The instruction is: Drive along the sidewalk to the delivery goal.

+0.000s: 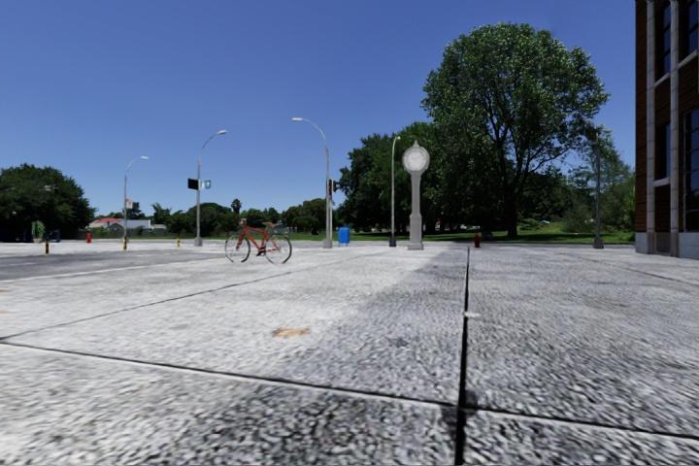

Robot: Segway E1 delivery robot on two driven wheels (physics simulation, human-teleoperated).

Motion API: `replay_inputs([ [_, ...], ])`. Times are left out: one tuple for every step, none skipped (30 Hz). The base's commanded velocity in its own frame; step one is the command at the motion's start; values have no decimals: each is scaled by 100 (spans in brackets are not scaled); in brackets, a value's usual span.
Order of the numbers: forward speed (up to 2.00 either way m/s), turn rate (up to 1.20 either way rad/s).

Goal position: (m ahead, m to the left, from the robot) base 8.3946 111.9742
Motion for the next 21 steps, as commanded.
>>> replay_inputs([
  [200,0],
  [200,0],
  [200,0],
  [200,0],
  [200,0],
  [200,0],
  [200,0],
  [200,0],
  [200,0],
  [200,0],
  [200,0],
  [200,0],
  [200,0],
  [200,0],
  [200,0],
  [200,0],
  [200,0],
  [200,0],
  [200,0],
  [200,0],
  [200,0],
])
